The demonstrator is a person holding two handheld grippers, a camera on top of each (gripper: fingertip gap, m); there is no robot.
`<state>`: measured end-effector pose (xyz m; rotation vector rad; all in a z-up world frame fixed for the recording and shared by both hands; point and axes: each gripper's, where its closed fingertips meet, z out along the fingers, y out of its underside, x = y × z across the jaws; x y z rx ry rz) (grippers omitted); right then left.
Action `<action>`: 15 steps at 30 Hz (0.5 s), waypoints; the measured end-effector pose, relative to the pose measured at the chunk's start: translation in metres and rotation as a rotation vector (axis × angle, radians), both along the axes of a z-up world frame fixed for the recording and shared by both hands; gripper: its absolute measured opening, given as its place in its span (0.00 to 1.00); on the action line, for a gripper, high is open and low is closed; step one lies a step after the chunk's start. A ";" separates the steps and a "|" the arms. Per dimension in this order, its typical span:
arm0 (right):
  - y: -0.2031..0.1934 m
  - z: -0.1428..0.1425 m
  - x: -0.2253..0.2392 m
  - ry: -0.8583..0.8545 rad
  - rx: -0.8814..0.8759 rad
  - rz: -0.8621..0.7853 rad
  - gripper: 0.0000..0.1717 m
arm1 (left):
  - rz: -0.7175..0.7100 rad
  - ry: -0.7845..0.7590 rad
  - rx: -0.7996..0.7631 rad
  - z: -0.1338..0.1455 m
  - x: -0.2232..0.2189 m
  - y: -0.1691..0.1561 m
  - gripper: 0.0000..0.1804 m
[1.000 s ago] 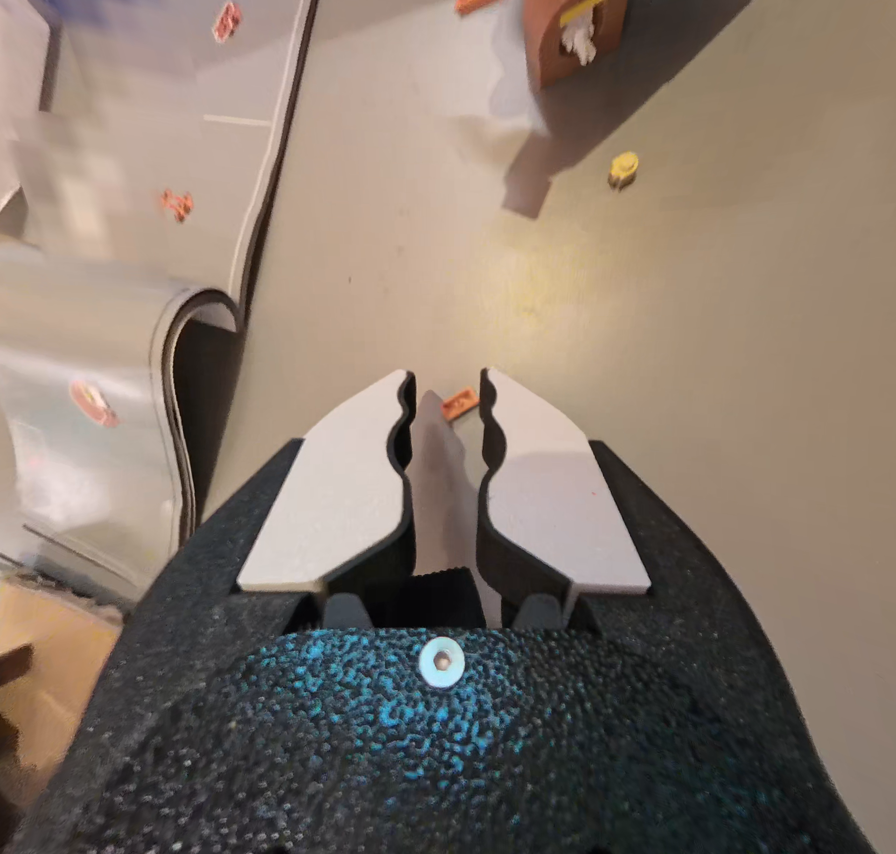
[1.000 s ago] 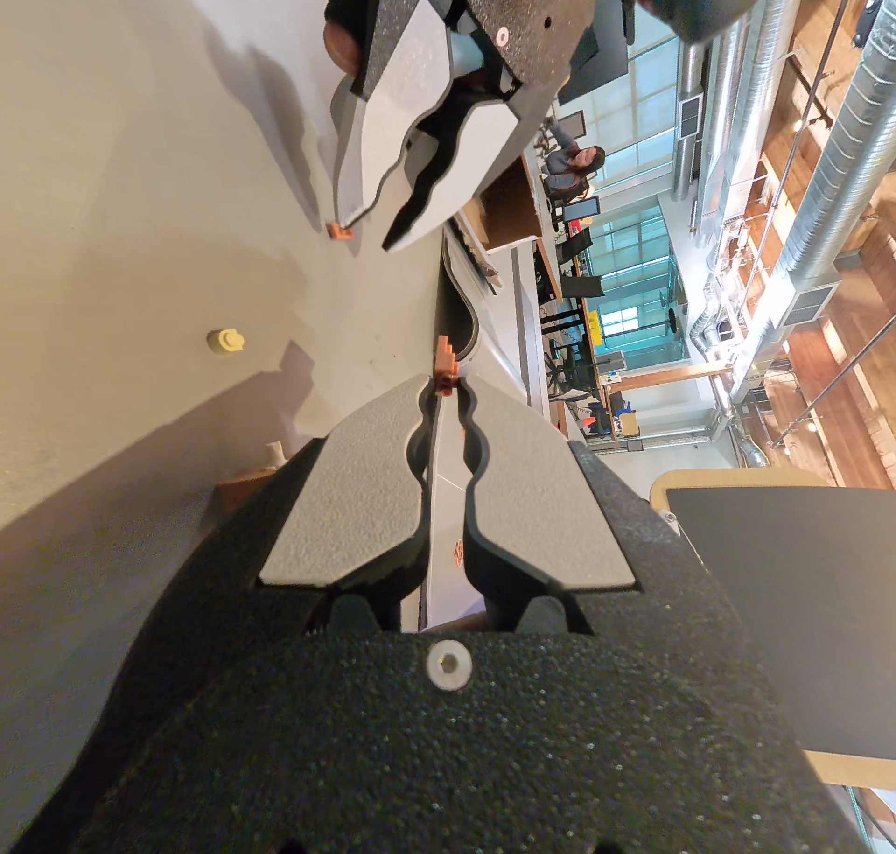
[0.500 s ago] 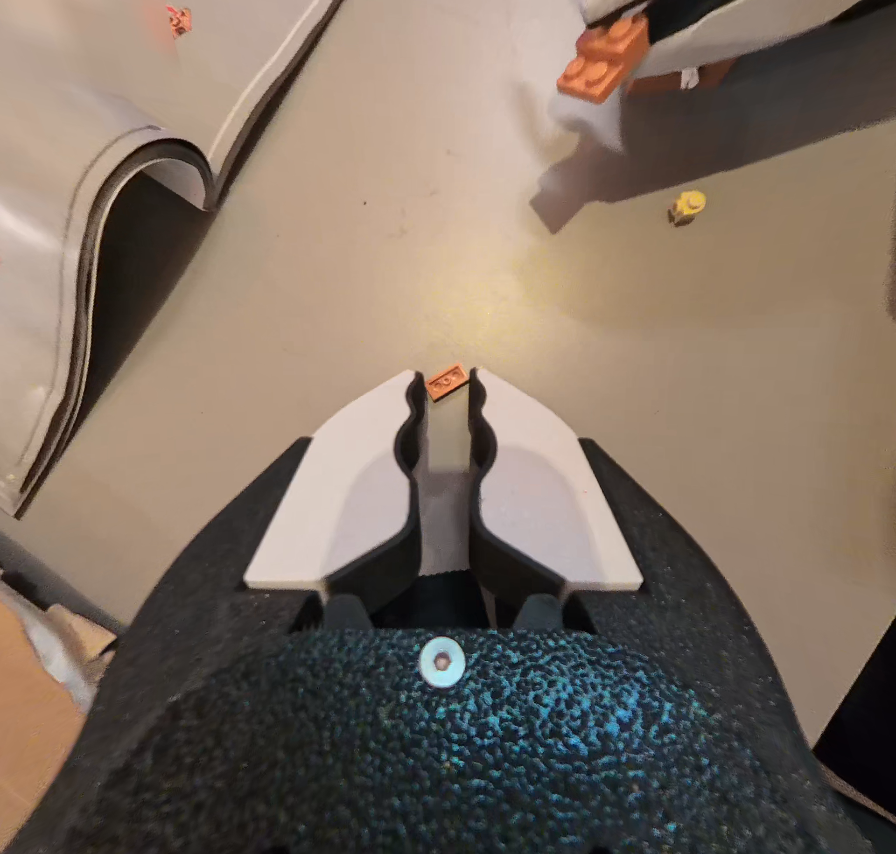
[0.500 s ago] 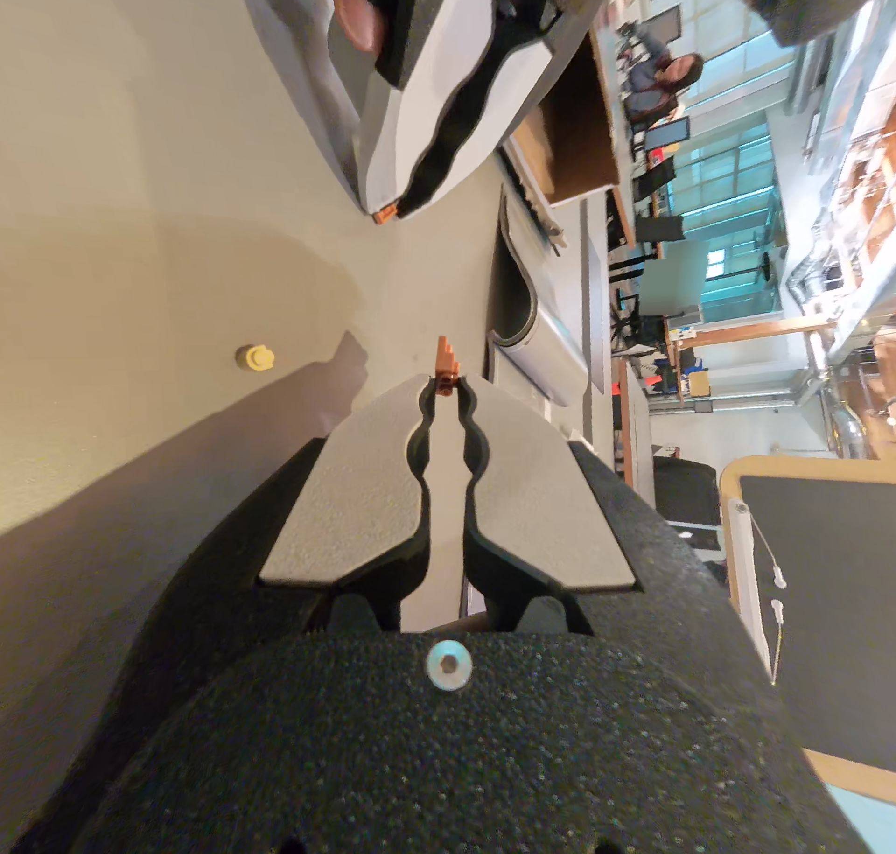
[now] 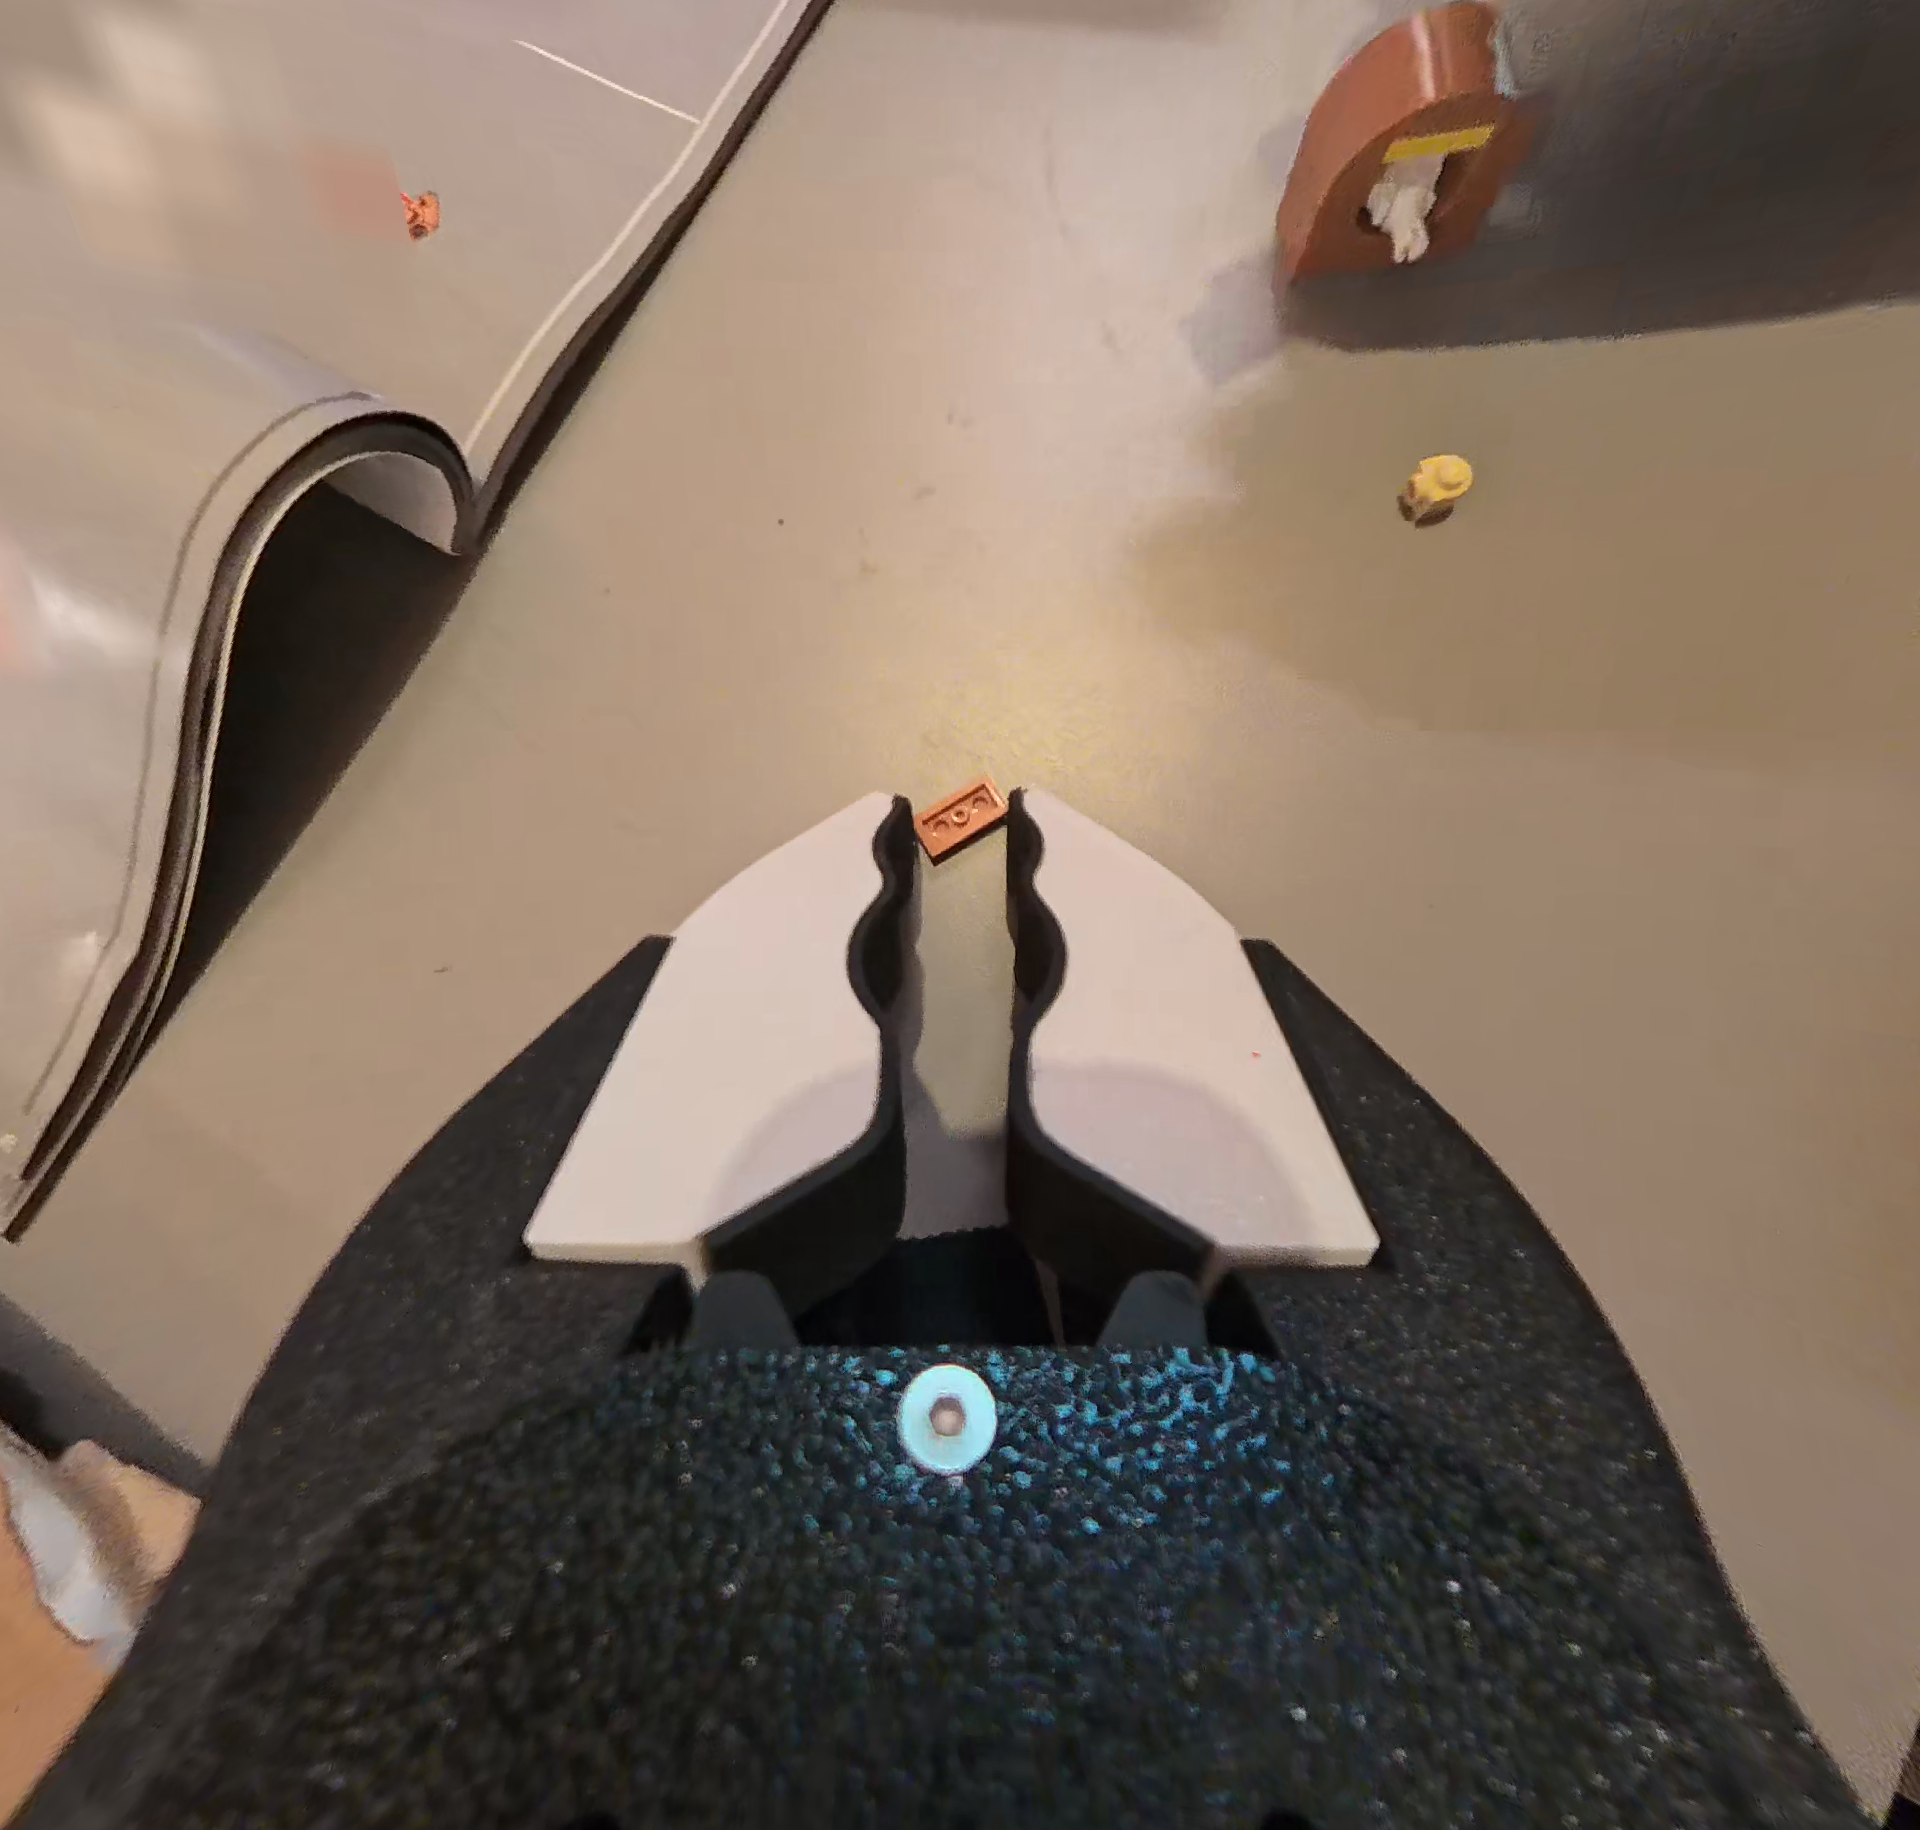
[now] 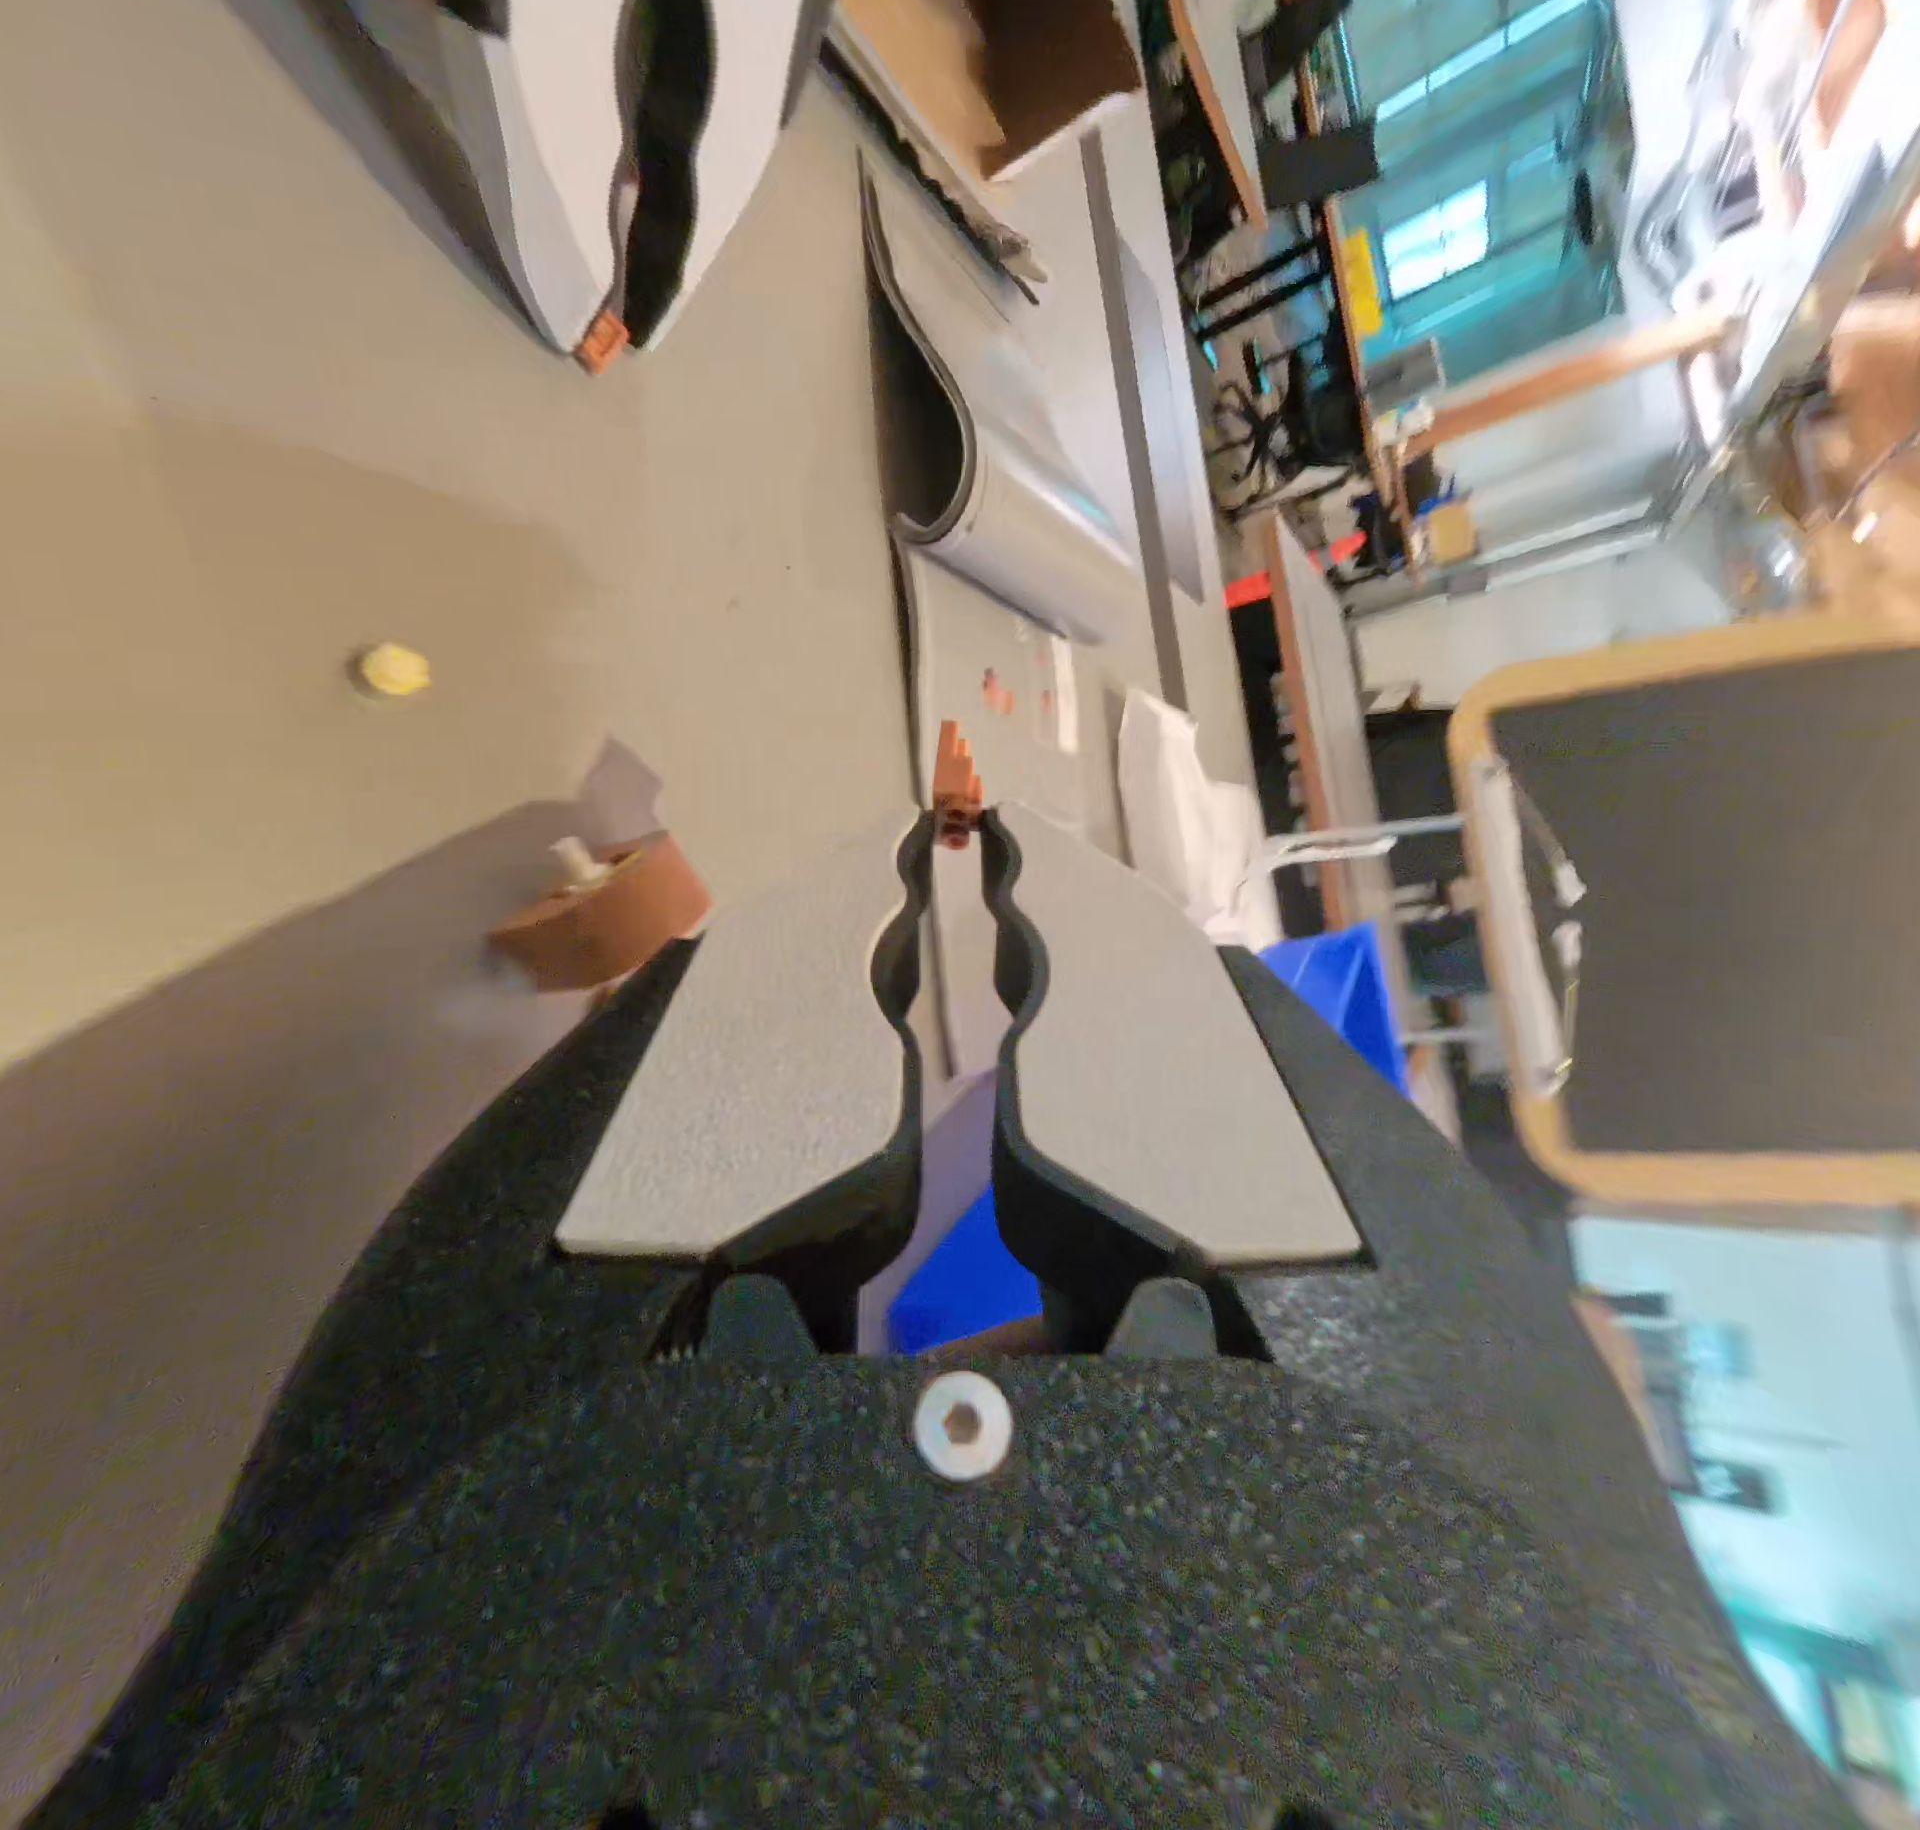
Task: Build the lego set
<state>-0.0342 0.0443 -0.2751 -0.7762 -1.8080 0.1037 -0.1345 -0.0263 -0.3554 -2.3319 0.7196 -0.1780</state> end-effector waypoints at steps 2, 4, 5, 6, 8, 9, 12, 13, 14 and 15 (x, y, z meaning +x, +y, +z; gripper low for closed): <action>-0.015 -0.008 0.011 0.012 -0.124 -0.037 0.05 | -0.004 -0.036 0.016 0.000 0.002 -0.002 0.09; -0.039 -0.027 0.010 -0.036 -0.160 -0.048 0.05 | -0.003 -0.080 0.030 0.001 0.004 -0.003 0.09; -0.046 -0.036 0.006 -0.077 -0.118 -0.070 0.05 | 0.002 -0.091 0.037 0.002 0.003 -0.004 0.09; -0.051 -0.041 0.001 -0.113 -0.063 -0.092 0.05 | 0.012 -0.101 0.053 0.005 0.003 -0.004 0.09; -0.060 -0.050 -0.014 -0.183 -0.023 -0.131 0.05 | 0.018 -0.134 0.094 0.016 0.005 -0.005 0.09; -0.063 -0.053 -0.021 -0.220 -0.017 -0.150 0.05 | 0.023 -0.147 0.114 0.021 0.005 -0.006 0.09; -0.065 -0.062 -0.034 -0.338 0.040 -0.201 0.05 | 0.046 -0.183 0.141 0.026 0.005 -0.009 0.09; -0.064 -0.065 -0.035 -0.377 0.044 -0.223 0.05 | 0.056 -0.189 0.147 0.027 0.005 -0.011 0.09; -0.064 -0.070 -0.034 -0.422 0.039 -0.240 0.05 | 0.060 -0.193 0.155 0.028 0.006 -0.012 0.09; -0.065 -0.074 -0.032 -0.467 0.037 -0.255 0.05 | 0.061 -0.202 0.159 0.028 0.007 -0.014 0.09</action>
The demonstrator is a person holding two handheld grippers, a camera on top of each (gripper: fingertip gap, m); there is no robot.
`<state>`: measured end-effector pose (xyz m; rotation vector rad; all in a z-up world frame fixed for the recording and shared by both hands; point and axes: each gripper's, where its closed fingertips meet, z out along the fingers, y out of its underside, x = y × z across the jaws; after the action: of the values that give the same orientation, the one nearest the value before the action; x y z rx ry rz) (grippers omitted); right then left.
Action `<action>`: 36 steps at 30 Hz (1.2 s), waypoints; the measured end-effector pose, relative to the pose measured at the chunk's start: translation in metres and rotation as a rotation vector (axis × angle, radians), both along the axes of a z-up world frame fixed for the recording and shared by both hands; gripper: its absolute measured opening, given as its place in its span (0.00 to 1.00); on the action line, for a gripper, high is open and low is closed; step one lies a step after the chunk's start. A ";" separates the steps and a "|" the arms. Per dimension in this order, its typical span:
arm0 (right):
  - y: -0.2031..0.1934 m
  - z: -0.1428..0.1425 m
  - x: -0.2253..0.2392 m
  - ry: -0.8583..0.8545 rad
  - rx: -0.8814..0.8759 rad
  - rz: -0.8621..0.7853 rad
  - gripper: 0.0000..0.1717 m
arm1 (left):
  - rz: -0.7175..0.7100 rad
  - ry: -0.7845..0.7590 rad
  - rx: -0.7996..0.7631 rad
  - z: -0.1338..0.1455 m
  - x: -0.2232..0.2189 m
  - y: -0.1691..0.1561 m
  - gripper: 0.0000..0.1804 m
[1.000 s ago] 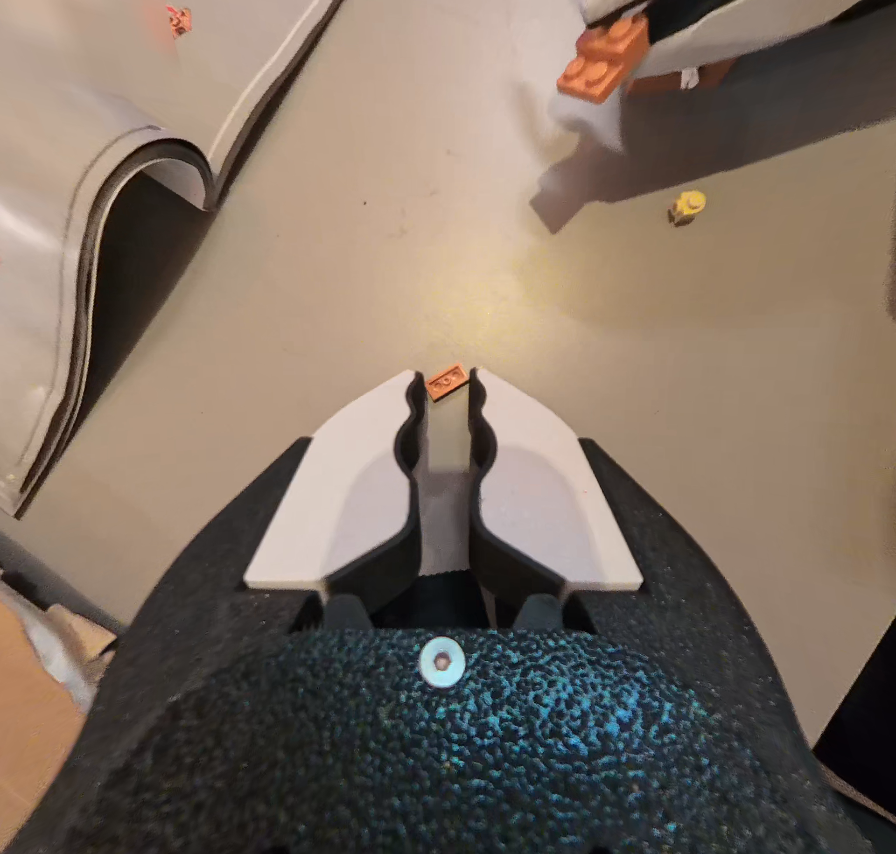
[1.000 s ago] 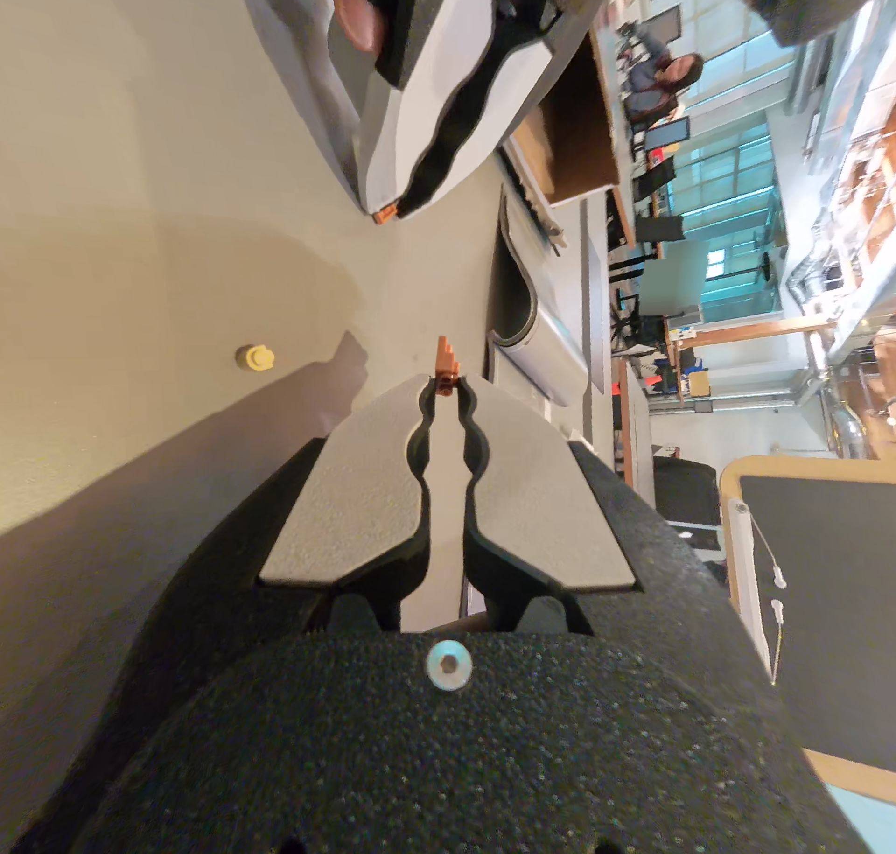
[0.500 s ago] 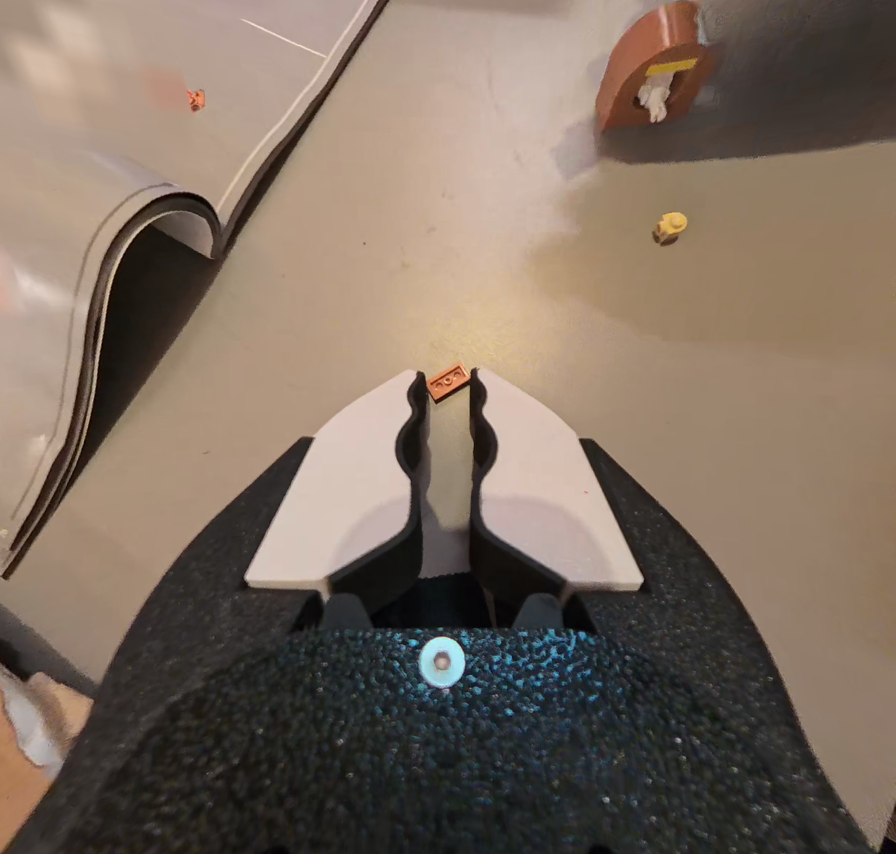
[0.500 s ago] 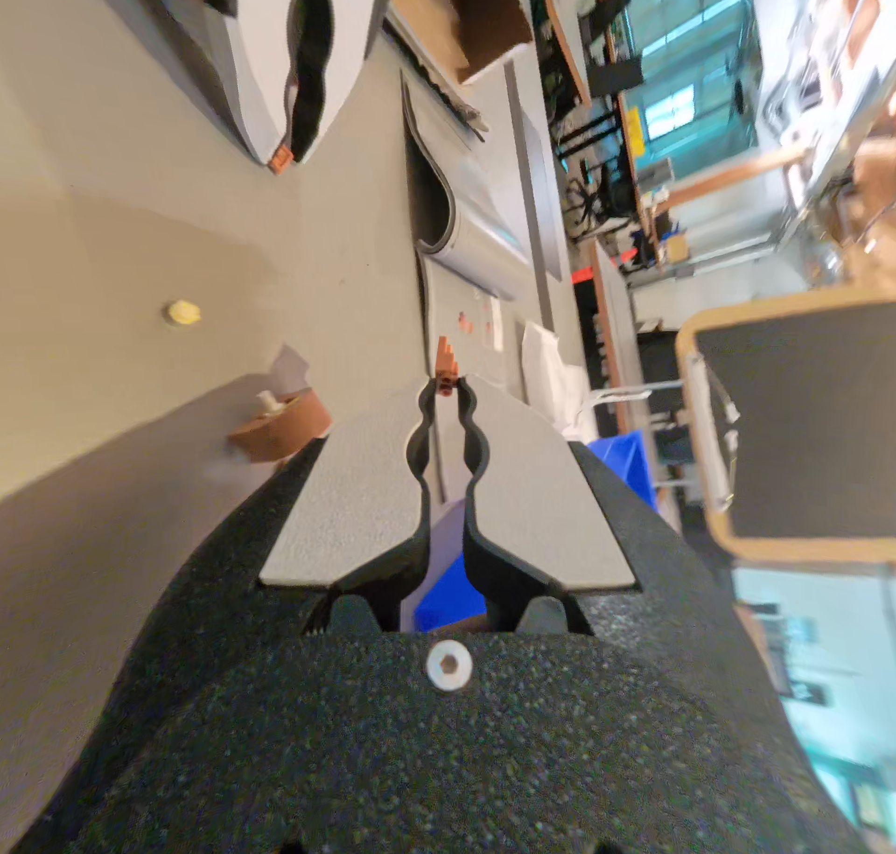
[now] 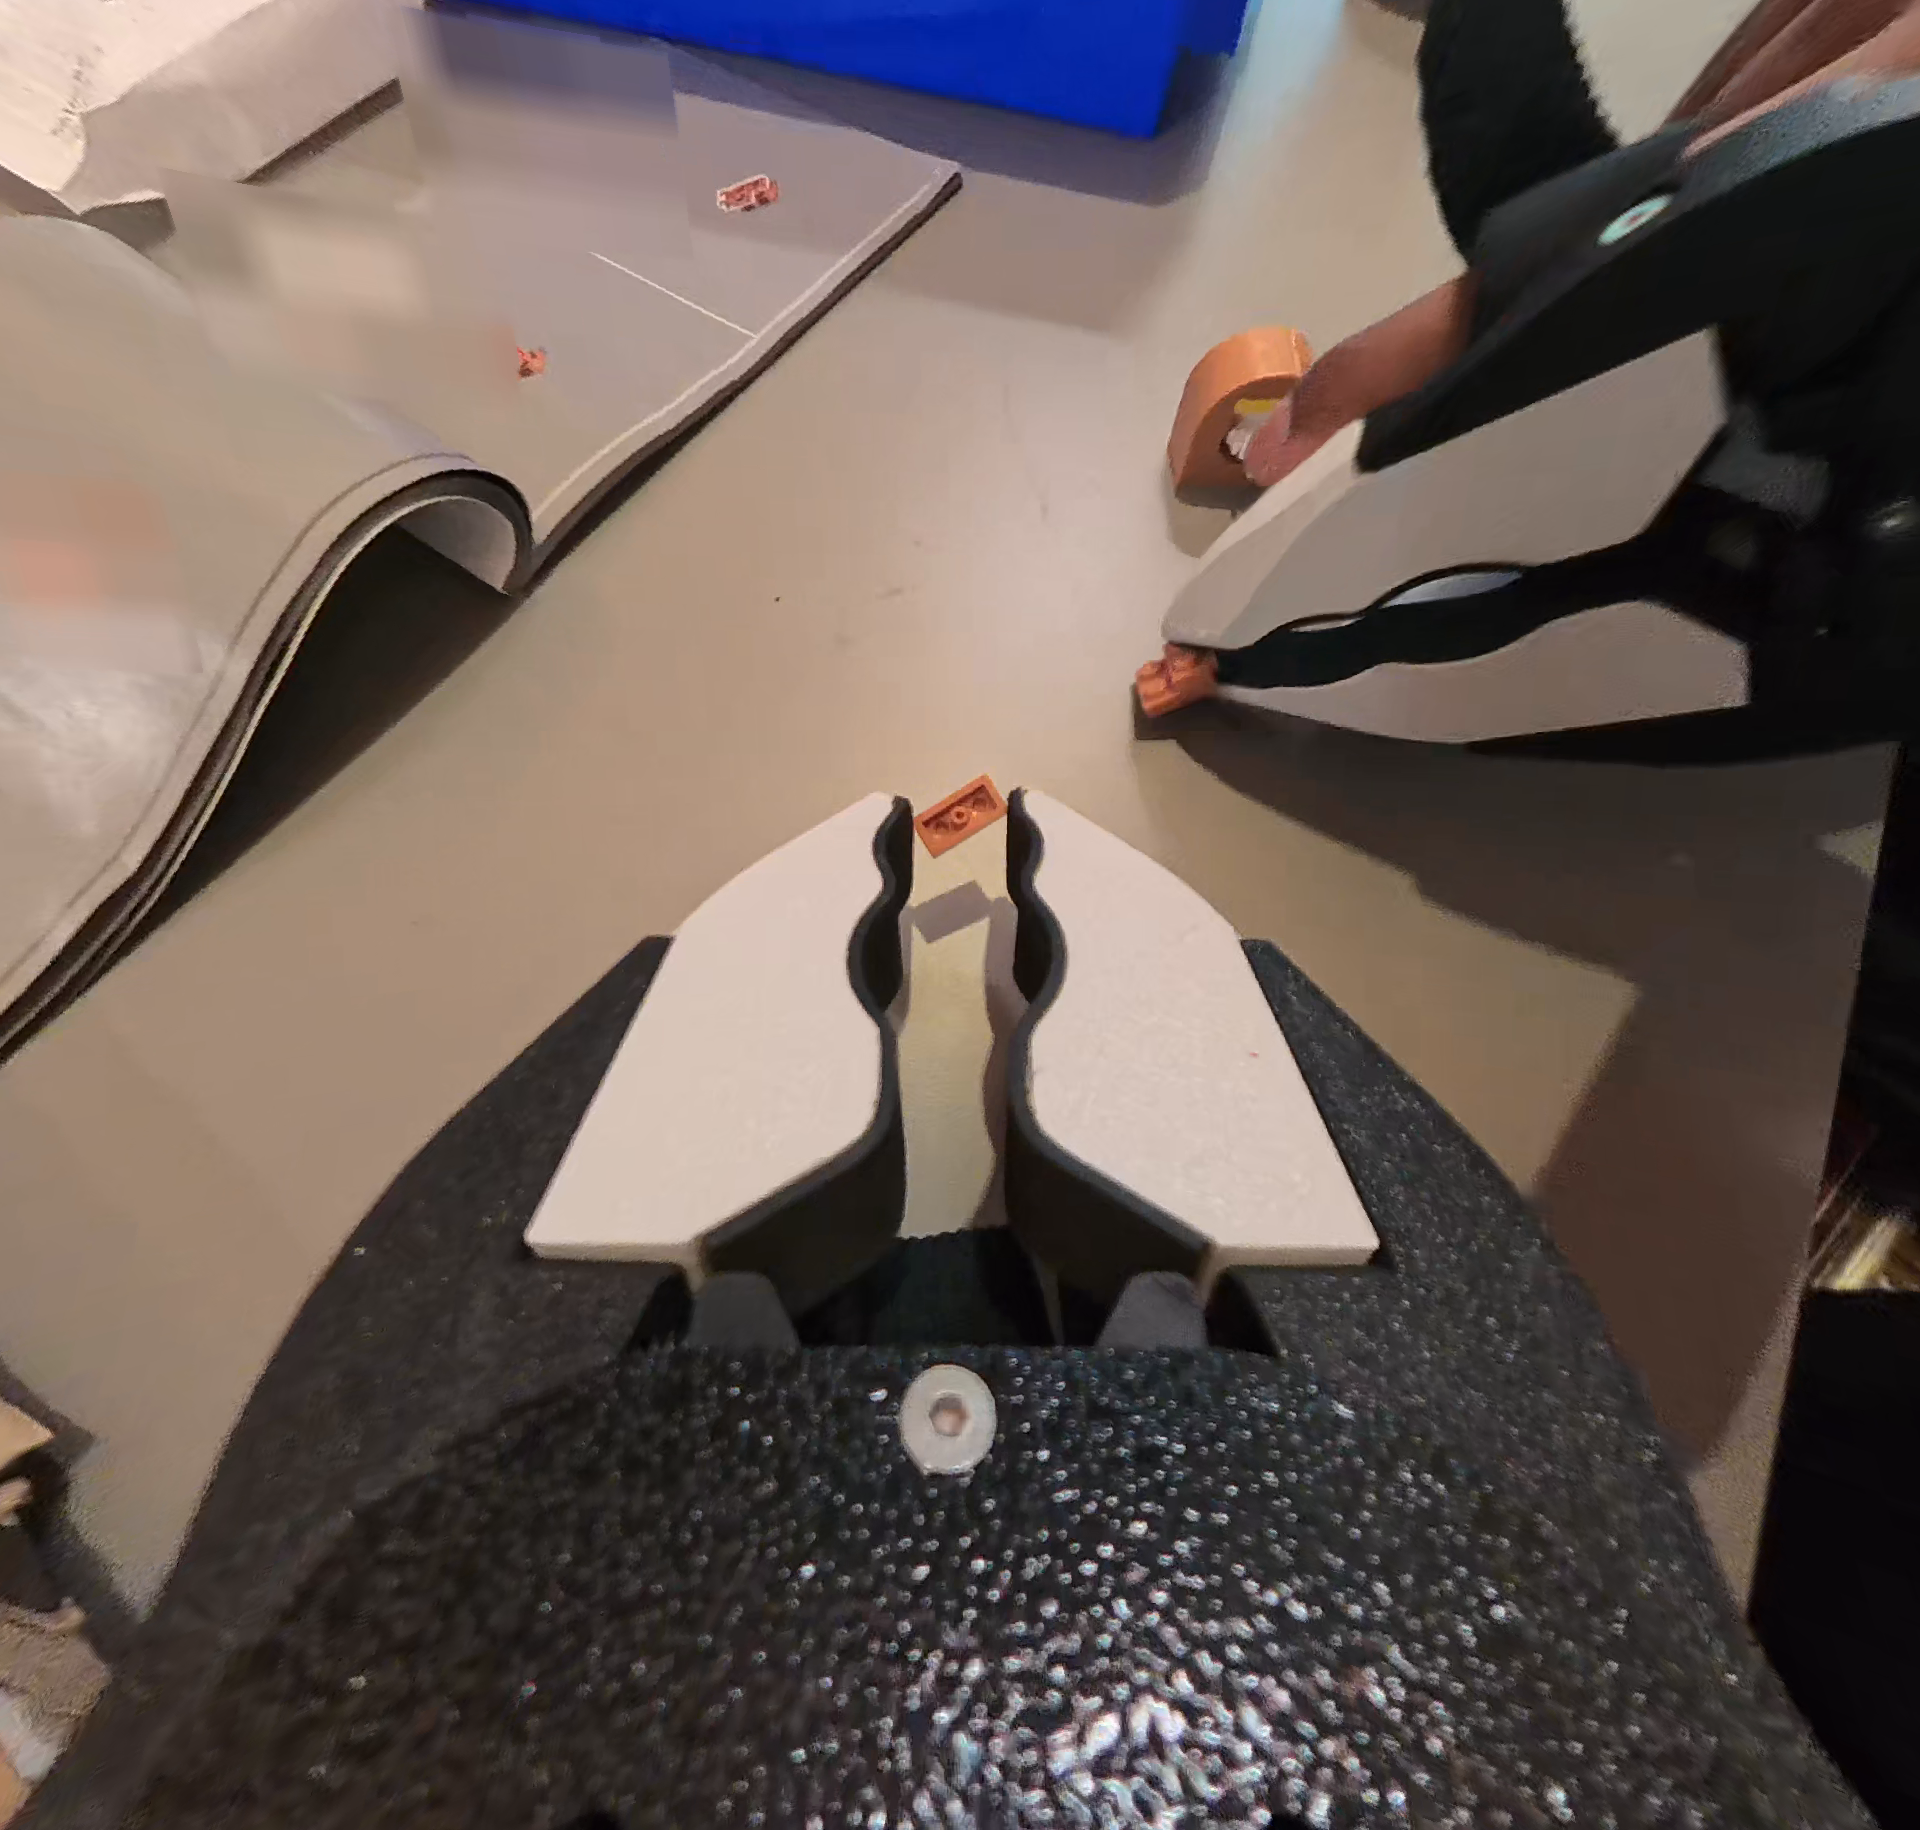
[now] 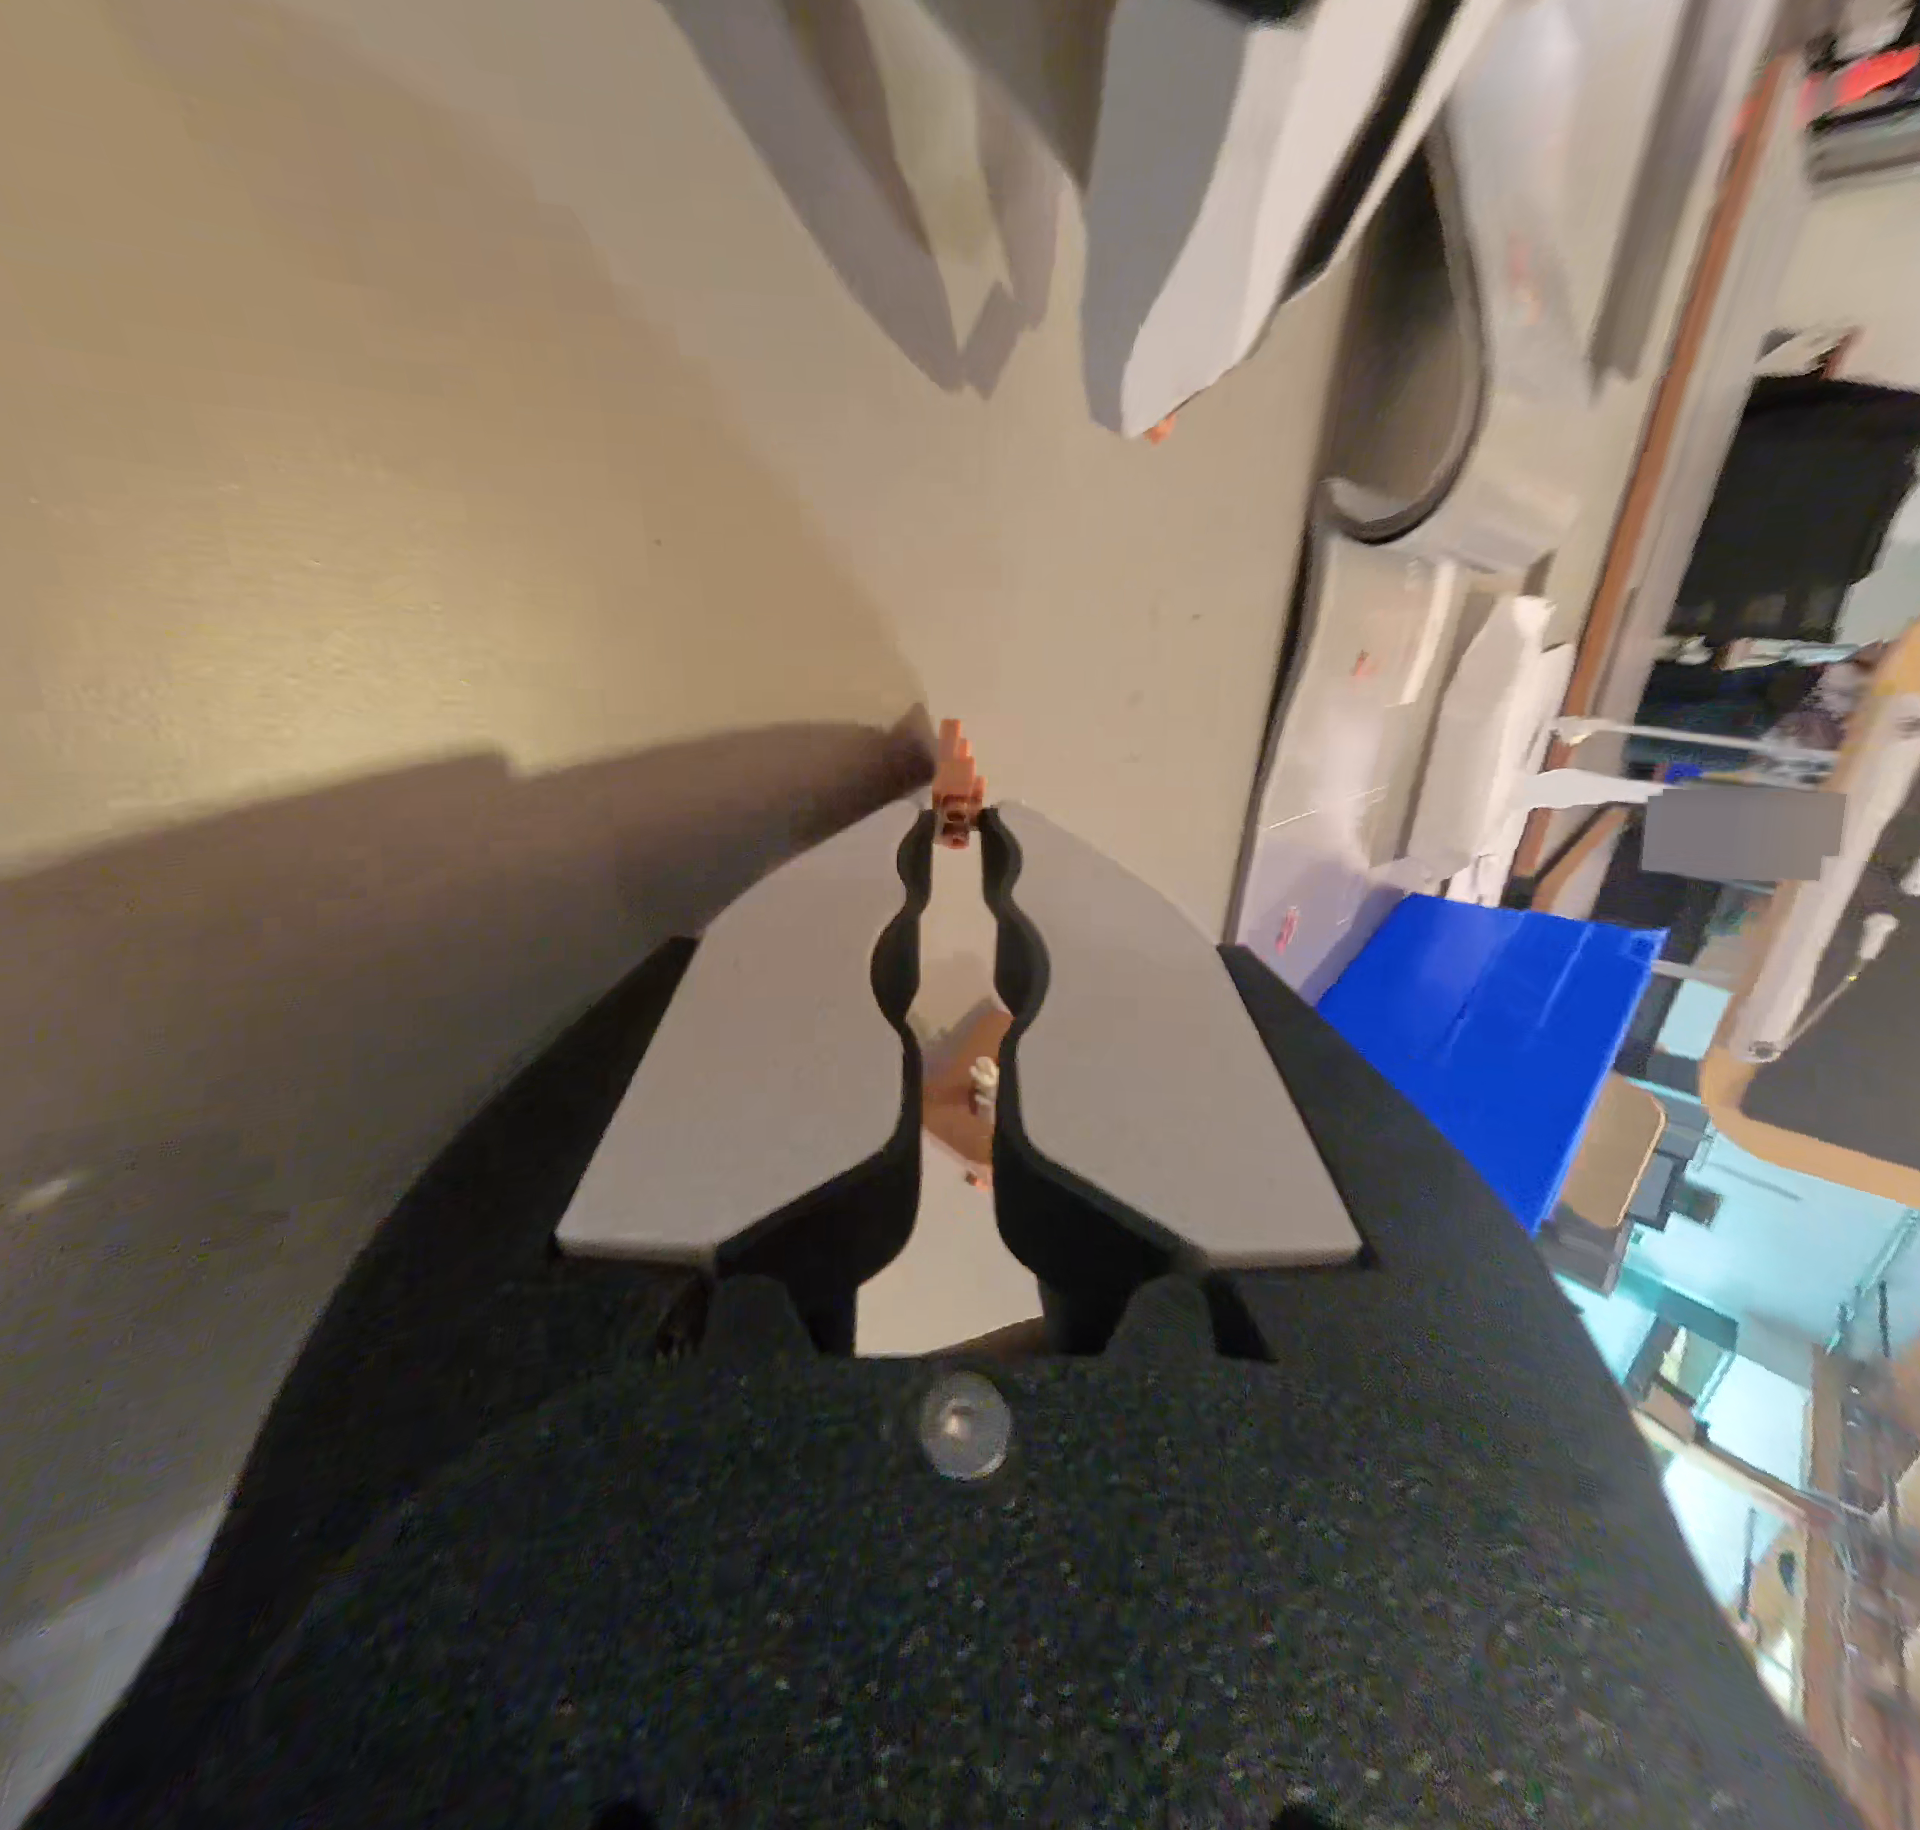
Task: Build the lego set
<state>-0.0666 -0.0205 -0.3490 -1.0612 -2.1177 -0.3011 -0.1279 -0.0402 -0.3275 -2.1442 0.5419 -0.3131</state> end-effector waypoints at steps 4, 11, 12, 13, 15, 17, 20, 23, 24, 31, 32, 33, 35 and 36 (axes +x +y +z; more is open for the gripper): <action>-0.007 -0.003 0.003 -0.076 0.006 0.000 0.05 | 0.011 0.016 0.015 -0.002 0.001 -0.007 0.09; -0.029 0.003 0.012 0.064 -0.196 -0.066 0.17 | -0.050 -0.127 0.096 0.016 0.013 -0.019 0.09; -0.033 0.007 0.014 0.114 -0.247 -0.075 0.18 | -0.060 -0.151 0.116 0.020 0.014 -0.021 0.09; -0.035 0.013 0.014 0.178 -0.283 -0.079 0.19 | -0.074 -0.183 0.138 0.026 0.016 -0.023 0.09; -0.038 0.041 0.004 0.401 -0.296 -0.052 0.19 | -0.120 -0.324 0.197 0.046 0.023 -0.030 0.09; -0.048 0.078 -0.008 0.646 -0.242 0.052 0.15 | -0.181 -0.536 0.271 0.076 0.029 -0.037 0.09; -0.059 0.105 -0.024 0.790 -0.099 0.166 0.12 | -0.282 -0.836 0.297 0.107 0.036 -0.049 0.09; -0.065 0.119 -0.038 0.836 -0.023 0.240 0.13 | -0.343 -1.036 0.285 0.120 0.038 -0.056 0.09; -0.068 0.122 -0.040 0.855 -0.039 0.258 0.13 | -0.349 -1.070 0.277 0.121 0.039 -0.057 0.09; -0.078 0.128 -0.044 0.915 -0.046 0.306 0.09 | -0.327 -1.185 0.243 0.115 0.041 -0.064 0.09; -0.078 0.126 -0.044 0.916 -0.039 0.308 0.09 | -0.313 -1.175 0.246 0.114 0.040 -0.064 0.09; -0.078 0.125 -0.044 0.922 -0.040 0.308 0.08 | -0.296 -1.162 0.254 0.113 0.039 -0.064 0.09; -0.076 0.123 -0.045 0.923 -0.062 0.306 0.06 | -0.256 -1.128 0.280 0.111 0.036 -0.062 0.09; -0.074 0.121 -0.047 0.915 -0.072 0.305 0.06 | -0.232 -1.113 0.288 0.109 0.035 -0.060 0.09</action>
<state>-0.1132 -0.0948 -0.2278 -0.6913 -1.4147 0.3589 -0.0931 -0.1007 -0.2183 -1.3283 0.1465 -1.3449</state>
